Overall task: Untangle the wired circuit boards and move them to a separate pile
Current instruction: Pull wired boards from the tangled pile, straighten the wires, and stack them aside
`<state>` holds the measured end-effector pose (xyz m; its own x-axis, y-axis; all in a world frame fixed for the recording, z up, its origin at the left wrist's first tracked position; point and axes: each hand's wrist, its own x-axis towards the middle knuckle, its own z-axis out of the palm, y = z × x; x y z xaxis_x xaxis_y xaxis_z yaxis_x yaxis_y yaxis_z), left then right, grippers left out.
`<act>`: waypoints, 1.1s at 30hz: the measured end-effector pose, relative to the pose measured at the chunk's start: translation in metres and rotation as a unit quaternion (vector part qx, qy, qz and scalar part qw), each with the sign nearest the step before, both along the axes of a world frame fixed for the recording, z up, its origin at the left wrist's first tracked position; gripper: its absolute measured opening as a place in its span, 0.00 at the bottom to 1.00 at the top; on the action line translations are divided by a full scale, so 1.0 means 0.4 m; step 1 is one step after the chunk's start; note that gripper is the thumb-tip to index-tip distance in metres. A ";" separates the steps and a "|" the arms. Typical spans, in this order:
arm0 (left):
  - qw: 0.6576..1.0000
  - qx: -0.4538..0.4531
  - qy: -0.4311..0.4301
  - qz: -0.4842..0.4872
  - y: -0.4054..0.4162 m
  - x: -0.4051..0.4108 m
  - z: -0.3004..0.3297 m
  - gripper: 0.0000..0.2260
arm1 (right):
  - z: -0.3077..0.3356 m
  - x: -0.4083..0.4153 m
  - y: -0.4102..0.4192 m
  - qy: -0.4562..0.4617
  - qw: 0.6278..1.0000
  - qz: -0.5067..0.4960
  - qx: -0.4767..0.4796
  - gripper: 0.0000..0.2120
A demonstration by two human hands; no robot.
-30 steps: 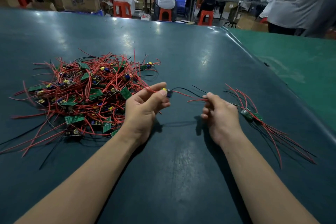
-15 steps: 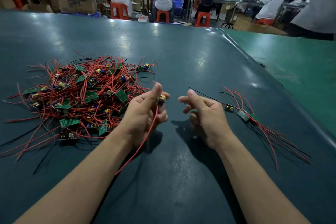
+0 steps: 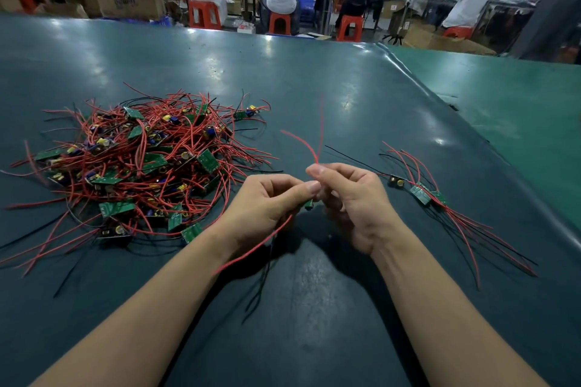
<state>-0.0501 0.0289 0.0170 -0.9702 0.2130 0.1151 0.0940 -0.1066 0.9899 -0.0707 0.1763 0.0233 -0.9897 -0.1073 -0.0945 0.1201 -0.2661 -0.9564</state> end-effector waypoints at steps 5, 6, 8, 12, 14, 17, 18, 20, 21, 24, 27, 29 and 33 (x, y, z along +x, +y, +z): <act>0.998 0.029 -0.030 -0.040 -0.003 -0.004 0.007 0.08 | 0.007 -0.027 0.017 -0.008 0.987 -0.116 -0.108 0.10; 0.998 0.026 -0.029 -0.054 -0.005 -0.003 0.006 0.08 | 0.007 -0.031 0.022 -0.008 0.984 -0.136 -0.116 0.10; 0.997 0.022 -0.021 -0.075 -0.010 -0.001 0.005 0.09 | 0.007 -0.037 0.029 -0.009 0.978 -0.163 -0.128 0.09; 0.996 0.001 0.002 -0.089 -0.013 0.007 0.004 0.09 | 0.008 -0.053 0.059 -0.029 0.952 -0.234 -0.194 0.08; 0.997 0.037 0.001 -0.063 -0.011 0.008 -0.001 0.08 | 0.007 -0.059 0.077 -0.044 0.948 -0.239 -0.208 0.08; 0.997 0.074 -0.014 -0.029 -0.008 0.004 -0.004 0.08 | 0.001 -0.040 0.062 -0.059 0.988 -0.090 -0.114 0.13; 0.997 0.065 -0.017 -0.024 -0.008 0.002 -0.005 0.08 | 0.001 -0.028 0.050 -0.057 0.995 -0.018 -0.074 0.16; 0.999 0.036 -0.018 -0.017 -0.009 0.000 -0.006 0.10 | 0.001 -0.009 0.031 -0.025 0.996 0.089 -0.018 0.13; 1.000 0.023 -0.013 -0.014 -0.008 -0.001 -0.007 0.10 | 0.001 -0.005 0.028 -0.005 0.994 0.108 -0.006 0.09; 1.000 -0.014 0.009 0.016 -0.005 -0.002 -0.008 0.10 | 0.001 -0.006 0.028 0.012 0.997 0.069 0.030 0.09; 0.998 -0.011 0.017 0.054 -0.001 -0.005 -0.008 0.10 | -0.007 -0.009 0.018 0.010 0.999 0.018 0.026 0.09; 0.997 -0.021 0.025 0.069 0.001 -0.004 -0.007 0.10 | -0.008 -0.007 0.006 0.016 1.000 -0.001 0.021 0.07; 0.993 -0.021 0.027 0.115 0.005 -0.007 -0.009 0.11 | -0.013 -0.008 -0.005 0.039 0.998 -0.034 0.036 0.10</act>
